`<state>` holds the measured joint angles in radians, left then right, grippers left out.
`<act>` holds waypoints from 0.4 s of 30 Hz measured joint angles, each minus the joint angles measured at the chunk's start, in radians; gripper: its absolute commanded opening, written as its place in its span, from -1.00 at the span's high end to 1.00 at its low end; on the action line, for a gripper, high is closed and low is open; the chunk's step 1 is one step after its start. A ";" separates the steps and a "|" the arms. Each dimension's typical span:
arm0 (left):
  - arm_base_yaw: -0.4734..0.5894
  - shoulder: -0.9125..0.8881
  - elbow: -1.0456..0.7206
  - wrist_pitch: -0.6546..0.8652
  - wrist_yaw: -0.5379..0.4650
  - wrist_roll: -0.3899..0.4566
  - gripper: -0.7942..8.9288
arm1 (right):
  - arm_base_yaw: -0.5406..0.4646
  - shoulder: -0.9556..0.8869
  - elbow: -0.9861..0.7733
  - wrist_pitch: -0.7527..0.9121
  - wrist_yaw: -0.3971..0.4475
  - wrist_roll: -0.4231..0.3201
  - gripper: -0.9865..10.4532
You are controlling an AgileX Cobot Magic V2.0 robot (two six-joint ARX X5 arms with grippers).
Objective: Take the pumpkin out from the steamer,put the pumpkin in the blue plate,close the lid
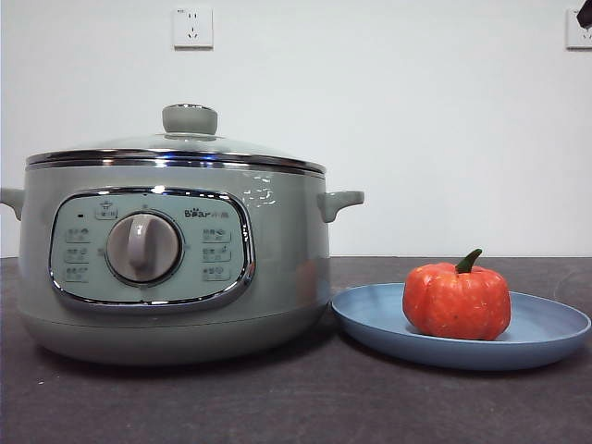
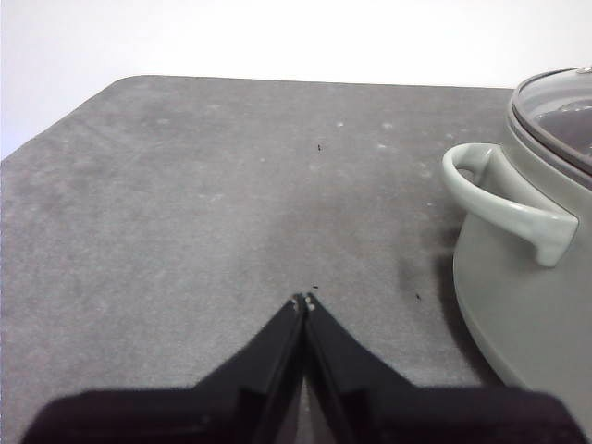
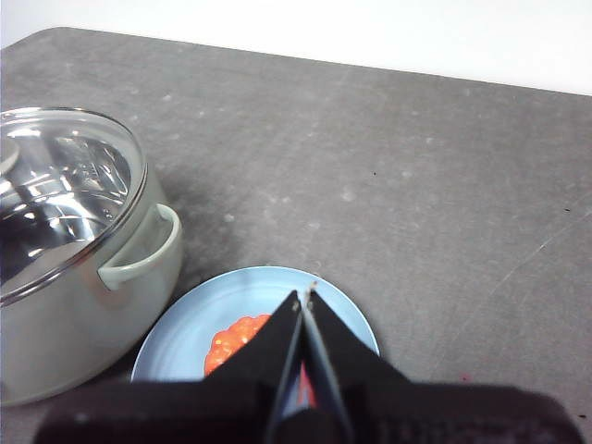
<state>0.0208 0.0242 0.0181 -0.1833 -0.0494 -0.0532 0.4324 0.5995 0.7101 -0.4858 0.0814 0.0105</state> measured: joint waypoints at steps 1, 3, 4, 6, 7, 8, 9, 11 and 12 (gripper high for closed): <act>0.000 0.000 0.000 0.000 0.000 0.000 0.84 | 0.000 0.000 0.000 0.000 0.000 0.000 0.86; 0.000 0.000 0.000 0.000 0.000 0.000 0.84 | 0.000 0.000 0.000 0.000 0.000 0.000 0.86; 0.000 0.000 0.000 0.000 0.000 0.000 0.84 | 0.000 0.000 0.000 0.000 0.000 0.000 0.86; 0.000 0.000 0.000 0.000 0.000 0.000 0.84 | 0.000 0.000 0.000 0.000 0.000 0.000 0.86; 0.000 0.000 0.000 0.000 0.000 0.000 0.84 | 0.000 0.000 0.000 -0.002 0.000 0.000 0.86; 0.000 0.000 0.000 0.000 0.000 0.000 0.84 | 0.000 0.000 0.000 -0.003 0.000 0.000 0.86; 0.000 0.000 0.000 0.000 0.000 0.000 0.84 | 0.000 -0.002 0.000 -0.005 0.000 -0.003 0.86; 0.000 0.000 0.000 0.000 0.000 0.000 0.84 | -0.001 -0.014 0.000 -0.011 0.000 -0.020 0.86; 0.000 0.000 0.000 0.000 0.000 0.000 0.84 | -0.006 -0.025 0.000 -0.012 0.000 -0.028 0.86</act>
<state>0.0208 0.0242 0.0181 -0.1833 -0.0494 -0.0532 0.4259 0.5743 0.7101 -0.4976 0.0811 -0.0174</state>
